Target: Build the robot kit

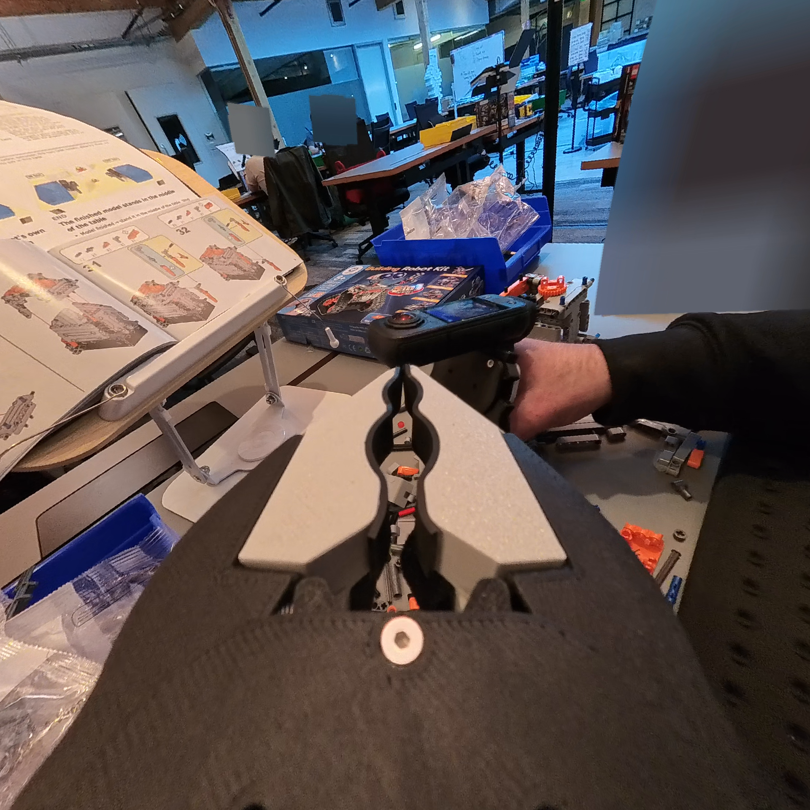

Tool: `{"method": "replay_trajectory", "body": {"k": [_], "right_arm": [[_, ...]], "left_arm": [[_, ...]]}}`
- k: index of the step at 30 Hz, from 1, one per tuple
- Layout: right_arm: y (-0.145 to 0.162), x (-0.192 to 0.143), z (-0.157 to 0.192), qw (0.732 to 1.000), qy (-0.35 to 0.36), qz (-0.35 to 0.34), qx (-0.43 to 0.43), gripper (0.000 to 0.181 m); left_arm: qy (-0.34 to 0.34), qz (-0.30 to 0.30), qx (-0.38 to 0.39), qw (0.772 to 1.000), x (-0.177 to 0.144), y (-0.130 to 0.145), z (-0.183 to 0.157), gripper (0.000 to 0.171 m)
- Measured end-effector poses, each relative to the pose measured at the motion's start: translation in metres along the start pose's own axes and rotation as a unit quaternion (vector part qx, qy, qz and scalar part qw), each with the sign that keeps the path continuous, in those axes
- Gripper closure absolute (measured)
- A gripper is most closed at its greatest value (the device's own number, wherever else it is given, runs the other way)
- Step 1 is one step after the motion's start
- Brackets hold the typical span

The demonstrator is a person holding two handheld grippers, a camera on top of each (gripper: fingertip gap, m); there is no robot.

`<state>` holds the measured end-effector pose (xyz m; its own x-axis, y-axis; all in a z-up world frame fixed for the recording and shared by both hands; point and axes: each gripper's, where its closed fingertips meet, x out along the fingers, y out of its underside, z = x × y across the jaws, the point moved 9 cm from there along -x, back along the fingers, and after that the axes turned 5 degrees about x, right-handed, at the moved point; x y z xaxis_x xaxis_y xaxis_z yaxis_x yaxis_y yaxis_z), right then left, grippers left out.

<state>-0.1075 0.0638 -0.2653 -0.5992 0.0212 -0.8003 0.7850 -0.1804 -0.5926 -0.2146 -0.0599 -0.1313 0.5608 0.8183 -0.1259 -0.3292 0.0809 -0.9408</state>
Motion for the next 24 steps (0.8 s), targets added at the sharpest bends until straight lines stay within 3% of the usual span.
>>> {"method": "replay_trajectory", "body": {"k": [6,9,11,15,21,24], "right_arm": [[0.001,-0.029,0.009,0.999,-0.018,-0.039,-0.002,0.179],[0.005,-0.057,0.021,0.997,-0.024,-0.072,-0.003,0.179],[0.013,-0.079,0.032,0.995,-0.034,-0.095,-0.002,0.179],[0.037,-0.114,0.049,0.991,-0.060,-0.121,0.000,0.179],[0.058,-0.144,0.059,0.984,-0.103,-0.144,0.002,0.179],[0.061,-0.147,0.059,0.982,-0.123,-0.144,-0.001,0.179]], "left_arm": [[0.022,0.008,0.005,1.000,0.004,0.000,-0.006,0.165],[0.062,0.052,0.036,0.996,0.015,0.004,-0.019,0.145],[0.079,0.088,0.101,0.988,0.019,0.007,-0.031,0.136],[0.123,0.083,0.212,0.966,0.021,0.001,-0.064,0.136],[0.165,0.095,0.257,0.948,0.038,0.006,-0.090,0.138],[0.176,0.094,0.277,0.940,0.044,0.007,-0.100,0.149]]}}
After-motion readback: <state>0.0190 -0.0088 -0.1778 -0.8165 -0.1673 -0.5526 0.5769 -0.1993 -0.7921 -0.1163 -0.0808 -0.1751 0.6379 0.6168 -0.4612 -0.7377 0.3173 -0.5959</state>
